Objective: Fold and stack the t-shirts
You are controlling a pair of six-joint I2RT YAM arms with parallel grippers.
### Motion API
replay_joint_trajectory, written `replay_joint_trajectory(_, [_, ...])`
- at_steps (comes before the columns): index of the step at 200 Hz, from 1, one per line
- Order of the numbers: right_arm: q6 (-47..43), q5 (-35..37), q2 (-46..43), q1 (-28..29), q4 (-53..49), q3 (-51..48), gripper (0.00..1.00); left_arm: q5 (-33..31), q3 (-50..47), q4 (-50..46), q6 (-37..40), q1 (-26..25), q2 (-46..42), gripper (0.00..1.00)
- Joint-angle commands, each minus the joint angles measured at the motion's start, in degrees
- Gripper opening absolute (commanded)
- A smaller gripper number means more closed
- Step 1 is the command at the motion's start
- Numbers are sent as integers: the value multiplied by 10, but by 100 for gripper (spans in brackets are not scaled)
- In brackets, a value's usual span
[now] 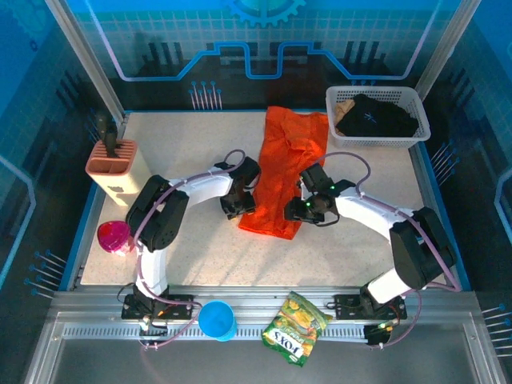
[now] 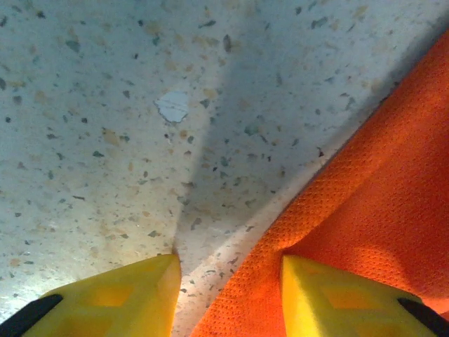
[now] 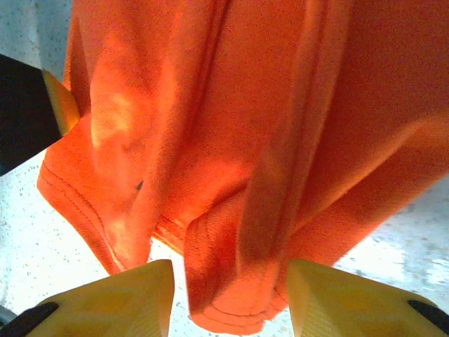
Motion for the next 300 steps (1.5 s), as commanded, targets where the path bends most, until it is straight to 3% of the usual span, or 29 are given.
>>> replay_joint_trajectory(1, [27,-3,22,19,7,8,45,20,-43,12,1,-2,7,42])
replay_joint_trajectory(48, [38,5,21,42,9,8,34,25,-87,29,-9,-3,-9,34])
replay_joint_trajectory(62, [37,8,16,44,9,9,26,26,-96,33,-10,-2,-11,28])
replay_joint_trajectory(90, [37,11,19,44,9,14,0,29,-112,42,-15,-4,-12,14])
replay_joint_trajectory(124, [40,-4,30,45,28,23,0,33,-125,49,-21,-6,-12,8])
replay_joint_trajectory(166, [43,-28,52,56,41,58,0,34,-131,49,-25,-11,-14,7])
replay_joint_trajectory(225, [35,-51,149,82,27,138,0,38,-136,53,-28,-13,-14,8])
replay_joint_trajectory(300, [40,-51,173,98,30,147,23,56,-183,74,-44,-22,-30,3])
